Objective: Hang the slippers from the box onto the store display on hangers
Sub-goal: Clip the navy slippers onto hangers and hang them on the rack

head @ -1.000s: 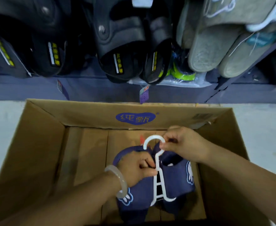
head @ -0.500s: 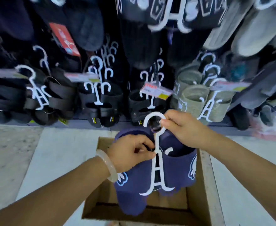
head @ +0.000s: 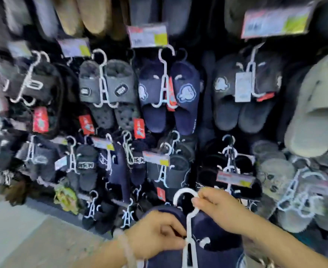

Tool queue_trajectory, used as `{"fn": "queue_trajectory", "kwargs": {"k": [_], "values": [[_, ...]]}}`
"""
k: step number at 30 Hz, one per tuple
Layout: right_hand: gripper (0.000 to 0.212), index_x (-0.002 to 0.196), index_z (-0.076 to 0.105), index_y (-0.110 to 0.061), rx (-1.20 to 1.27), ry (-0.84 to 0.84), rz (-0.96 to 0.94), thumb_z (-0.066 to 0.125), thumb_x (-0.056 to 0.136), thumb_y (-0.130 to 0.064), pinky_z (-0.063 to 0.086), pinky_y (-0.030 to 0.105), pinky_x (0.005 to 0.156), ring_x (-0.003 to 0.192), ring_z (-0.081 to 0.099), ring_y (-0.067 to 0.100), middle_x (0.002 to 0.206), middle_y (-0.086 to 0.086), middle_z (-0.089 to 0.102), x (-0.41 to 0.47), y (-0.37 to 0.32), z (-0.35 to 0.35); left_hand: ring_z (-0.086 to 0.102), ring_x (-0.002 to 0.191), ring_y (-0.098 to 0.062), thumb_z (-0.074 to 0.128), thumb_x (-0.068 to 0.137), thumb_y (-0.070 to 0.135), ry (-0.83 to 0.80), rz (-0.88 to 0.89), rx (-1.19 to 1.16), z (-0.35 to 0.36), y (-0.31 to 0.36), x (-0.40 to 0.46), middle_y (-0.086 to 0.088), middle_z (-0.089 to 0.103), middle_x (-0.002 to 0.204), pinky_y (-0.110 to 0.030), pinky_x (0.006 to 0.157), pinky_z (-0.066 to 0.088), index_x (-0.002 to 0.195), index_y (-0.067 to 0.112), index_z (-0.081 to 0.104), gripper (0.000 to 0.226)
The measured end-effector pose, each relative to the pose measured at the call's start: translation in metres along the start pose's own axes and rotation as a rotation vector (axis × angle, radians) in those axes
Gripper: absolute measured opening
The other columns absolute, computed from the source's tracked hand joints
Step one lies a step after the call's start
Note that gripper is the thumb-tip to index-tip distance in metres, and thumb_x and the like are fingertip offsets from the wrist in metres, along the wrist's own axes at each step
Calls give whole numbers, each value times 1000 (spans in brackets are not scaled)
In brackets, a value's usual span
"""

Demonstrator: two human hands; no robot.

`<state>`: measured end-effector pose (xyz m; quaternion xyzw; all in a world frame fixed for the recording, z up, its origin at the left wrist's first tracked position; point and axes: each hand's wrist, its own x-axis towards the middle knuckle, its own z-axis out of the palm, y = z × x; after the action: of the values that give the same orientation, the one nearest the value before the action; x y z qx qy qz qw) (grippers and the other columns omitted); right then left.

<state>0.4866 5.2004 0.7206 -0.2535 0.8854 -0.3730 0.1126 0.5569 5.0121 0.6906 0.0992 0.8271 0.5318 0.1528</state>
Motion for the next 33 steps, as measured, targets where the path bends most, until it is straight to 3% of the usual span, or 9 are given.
{"fn": "queue_trajectory", "kwargs": {"k": [8, 13, 16, 19, 21, 24, 28, 30, 33], "values": [[33, 62, 47, -8, -31, 158, -156, 54, 91, -20, 29, 29, 63, 65, 38, 16, 61, 3, 41, 56, -100, -54, 47, 47, 10, 69, 80, 9, 84, 158, 109, -96, 71, 4, 14, 57, 44, -6, 54, 38, 76, 25, 65, 17], [36, 58, 43, -12, 5, 277, -124, 55, 90, -22, 27, 21, 53, 53, 31, 7, 56, -3, 35, 103, -145, -82, 50, 60, -2, 68, 82, 18, 83, 262, 186, -167, 103, 24, -7, 60, 65, -16, 65, 42, 77, 29, 66, 12], [43, 53, 34, -17, 41, 355, -125, 56, 90, -22, 23, 31, 58, 57, 26, 12, 56, -1, 29, 131, -167, -97, 57, 67, -3, 67, 83, 18, 84, 325, 223, -206, 121, 44, 4, 66, 68, -15, 71, 46, 80, 25, 68, 8], [40, 54, 39, -16, 70, 450, -112, 57, 90, -20, 23, 30, 57, 57, 27, 10, 56, -2, 31, 162, -182, -110, 53, 55, 9, 63, 86, 18, 118, 394, 286, -242, 135, 67, 20, 61, 60, -4, 62, 41, 86, 16, 70, 7], [34, 59, 46, -11, 75, 497, -75, 57, 90, -20, 24, 28, 55, 56, 28, 11, 56, -1, 33, 178, -184, -116, 46, 47, 7, 62, 87, 20, 166, 444, 348, -255, 141, 84, 18, 54, 52, -3, 55, 36, 87, 9, 70, 14], [28, 69, 57, 0, 53, 579, -42, 56, 90, -19, 28, 19, 51, 55, 32, 8, 63, 6, 40, 196, -183, -122, 48, 56, 2, 63, 85, 30, 202, 478, 374, -267, 145, 110, 11, 56, 61, -16, 65, 42, 85, 9, 68, 22], [14, 84, 65, -11, 80, 659, -119, 53, 91, -12, 39, 10, 70, 82, 52, 8, 87, 2, 61, 210, -188, -135, 46, 48, 2, 63, 84, 35, 322, 548, 396, -277, 154, 138, 13, 52, 56, -17, 56, 35, 74, 19, 63, 19], [19, 104, 67, -12, 48, 675, -175, 55, 90, -8, 39, 2, 79, 97, 55, 6, 104, -2, 64, 215, -188, -142, 48, 55, -2, 63, 83, 39, 363, 560, 408, -281, 156, 147, 12, 56, 61, -20, 60, 39, 75, 23, 63, 19], [24, 110, 66, -7, 10, 699, -216, 55, 89, -6, 40, -2, 78, 101, 57, 7, 108, -2, 65, 224, -187, -148, 53, 63, -7, 62, 82, 44, 404, 574, 411, -287, 154, 160, 11, 60, 67, -26, 67, 44, 75, 28, 62, 18]]}}
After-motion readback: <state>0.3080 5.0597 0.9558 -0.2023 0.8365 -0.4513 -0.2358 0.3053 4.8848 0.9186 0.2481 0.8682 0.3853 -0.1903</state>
